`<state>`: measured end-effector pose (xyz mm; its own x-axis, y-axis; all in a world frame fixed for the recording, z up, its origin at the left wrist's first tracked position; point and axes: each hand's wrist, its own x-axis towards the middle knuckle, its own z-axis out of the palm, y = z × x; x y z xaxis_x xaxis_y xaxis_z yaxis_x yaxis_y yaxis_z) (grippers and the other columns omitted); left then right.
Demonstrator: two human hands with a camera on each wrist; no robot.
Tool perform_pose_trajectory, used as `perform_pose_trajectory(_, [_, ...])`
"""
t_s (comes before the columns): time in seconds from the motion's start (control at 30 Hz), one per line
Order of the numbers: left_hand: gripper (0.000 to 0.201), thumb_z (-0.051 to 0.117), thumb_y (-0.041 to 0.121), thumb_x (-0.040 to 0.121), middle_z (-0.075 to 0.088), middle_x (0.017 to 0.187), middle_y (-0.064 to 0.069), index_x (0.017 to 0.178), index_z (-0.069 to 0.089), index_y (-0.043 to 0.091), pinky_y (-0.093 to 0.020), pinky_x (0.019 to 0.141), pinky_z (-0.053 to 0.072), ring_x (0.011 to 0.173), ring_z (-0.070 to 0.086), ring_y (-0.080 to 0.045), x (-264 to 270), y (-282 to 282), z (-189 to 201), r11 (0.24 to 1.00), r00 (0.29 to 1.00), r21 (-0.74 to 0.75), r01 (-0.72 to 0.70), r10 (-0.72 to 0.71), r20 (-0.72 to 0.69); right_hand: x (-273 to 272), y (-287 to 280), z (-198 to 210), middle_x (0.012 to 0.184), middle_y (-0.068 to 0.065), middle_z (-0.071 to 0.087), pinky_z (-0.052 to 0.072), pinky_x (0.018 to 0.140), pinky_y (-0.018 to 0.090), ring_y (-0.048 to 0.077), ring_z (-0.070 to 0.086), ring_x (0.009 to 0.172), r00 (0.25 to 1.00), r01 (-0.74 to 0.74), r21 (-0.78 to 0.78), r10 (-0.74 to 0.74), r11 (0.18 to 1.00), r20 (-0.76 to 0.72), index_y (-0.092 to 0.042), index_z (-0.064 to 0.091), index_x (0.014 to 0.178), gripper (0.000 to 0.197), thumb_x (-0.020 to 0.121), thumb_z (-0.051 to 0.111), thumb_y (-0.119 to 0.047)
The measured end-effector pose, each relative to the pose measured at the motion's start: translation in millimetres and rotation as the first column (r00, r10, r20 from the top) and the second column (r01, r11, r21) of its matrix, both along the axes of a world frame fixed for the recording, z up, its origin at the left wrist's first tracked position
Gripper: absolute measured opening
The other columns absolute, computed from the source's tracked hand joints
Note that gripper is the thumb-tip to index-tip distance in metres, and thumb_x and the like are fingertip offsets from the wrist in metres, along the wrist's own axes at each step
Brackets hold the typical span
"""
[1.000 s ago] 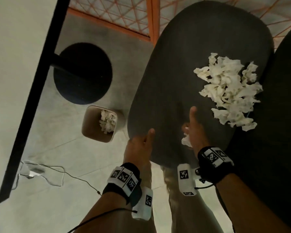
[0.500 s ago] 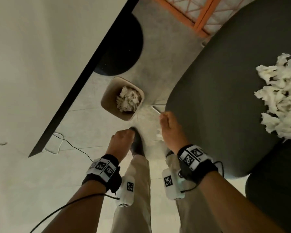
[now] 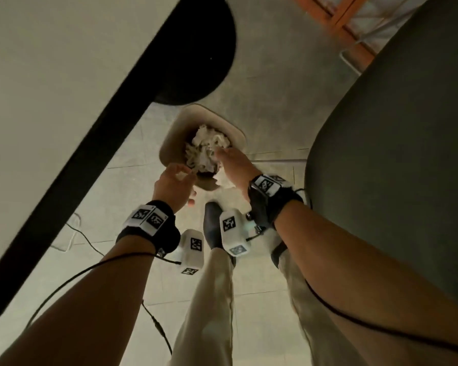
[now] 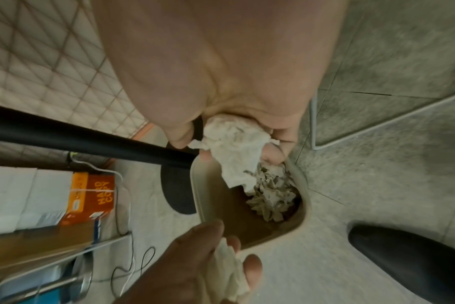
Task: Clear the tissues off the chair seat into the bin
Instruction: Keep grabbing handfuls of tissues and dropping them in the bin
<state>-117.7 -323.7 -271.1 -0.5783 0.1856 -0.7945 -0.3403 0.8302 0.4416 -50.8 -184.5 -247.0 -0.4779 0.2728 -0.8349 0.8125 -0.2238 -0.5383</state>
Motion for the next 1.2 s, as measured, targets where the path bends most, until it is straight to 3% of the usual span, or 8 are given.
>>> perform_pose_trajectory(0.17, [0.041,0.071,0.056,0.059,0.067,0.11,-0.004,0.096,0.061,0.041,-0.05,0.081,0.058,0.097,0.068,-0.031,-27.8,4.2,-35.6,0.998,0.997,0.002,0.057,-0.057,-0.06,-26.3,14.8,-10.4,0.142,0.013,0.049,0.037,0.109,0.045,0.032,0.047,0.129,0.994,0.113,-0.051,-0.113,0.992,0.002,-0.011,0.047,0.138,0.049,0.101,0.038,-0.041])
perform_pose_trajectory(0.27, [0.055,0.075,0.045,0.064,0.06,0.129,-0.003,0.115,0.057,0.04,-0.046,0.094,0.053,0.115,0.06,-0.023,-37.4,11.8,-36.9,0.994,0.992,0.039,0.105,-0.102,-0.07,-33.7,19.0,-13.0,0.14,0.008,0.049,0.045,0.101,0.047,0.03,0.047,0.127,0.97,0.244,-0.147,-0.244,0.959,0.016,-0.017,0.047,0.137,0.045,0.1,0.04,-0.043])
perform_pose_trajectory(0.33, [0.058,0.075,0.031,0.07,0.052,0.139,-0.003,0.124,0.056,0.025,-0.044,0.093,0.054,0.118,0.058,-0.022,-42.7,16.1,-34.6,0.992,0.991,0.05,0.116,-0.113,-0.069,-32.3,22.6,-12.6,0.143,0.005,0.045,0.046,0.096,0.045,0.03,0.045,0.128,0.963,0.27,-0.187,-0.269,0.944,0.032,-0.022,0.045,0.138,0.043,0.101,0.04,-0.043])
perform_pose_trajectory(0.63, [0.044,0.06,0.036,0.074,0.065,0.114,-0.001,0.117,0.065,0.026,-0.048,0.091,0.056,0.091,0.066,-0.017,-14.9,15.1,19.2,0.996,0.995,0.094,-0.013,0.022,-0.096,14.6,24.3,7.2,0.143,0.008,0.048,0.046,0.099,0.048,0.033,0.052,0.125,0.96,0.276,-0.258,-0.281,0.926,0.016,-0.021,0.043,0.141,0.041,0.101,0.042,-0.029])
perform_pose_trajectory(0.83, [0.028,0.06,0.052,0.074,0.071,0.103,0.005,0.099,0.066,0.041,-0.049,0.086,0.056,0.093,0.068,-0.017,43.1,36.2,71.9,0.978,0.98,0.099,0.186,-0.178,-0.084,71.9,27.5,59.7,0.129,0.016,0.06,0.05,0.092,0.042,0.033,0.062,0.113,0.947,0.307,-0.297,-0.32,0.904,0.005,-0.014,0.055,0.127,0.031,0.1,0.04,-0.019])
perform_pose_trajectory(1.0, [0.018,0.058,0.022,0.095,0.068,0.114,-0.001,0.106,0.062,0.036,-0.051,0.091,0.053,0.104,0.065,-0.023,99.5,72.1,106.7,0.898,0.907,0.139,0.418,-0.403,-0.124,136.0,49.4,106.7,0.12,0.02,0.062,0.052,0.075,0.03,0.02,0.061,0.078,0.89,0.431,-0.328,-0.456,0.841,-0.001,-0.002,0.052,0.128,0.032,0.102,0.036,-0.009])
perform_pose_trajectory(1.1, [0.018,0.056,0.018,0.096,0.065,0.11,0.002,0.107,0.062,0.031,-0.04,0.09,0.05,0.101,0.062,-0.02,129.2,107.4,123.5,0.856,0.872,0.168,0.489,-0.477,-0.108,174.7,72.3,124.7,0.106,0.01,0.059,0.048,0.062,0.017,0.011,0.055,0.068,0.833,0.522,-0.315,-0.553,0.792,-0.008,-0.001,0.053,0.126,0.031,0.1,0.037,-0.007])
perform_pose_trajectory(1.2, [0.014,0.057,0.025,0.095,0.065,0.11,0.01,0.104,0.062,0.034,-0.03,0.089,0.047,0.103,0.062,-0.013,154.5,142.8,135.4,0.803,0.831,0.217,0.555,-0.546,-0.108,206.7,99.7,134.8,0.092,0.003,0.06,0.046,0.06,0.018,0.01,0.052,0.064,0.777,0.608,-0.247,-0.63,0.755,-0.014,-0.012,0.059,0.112,0.025,0.098,0.039,-0.007])
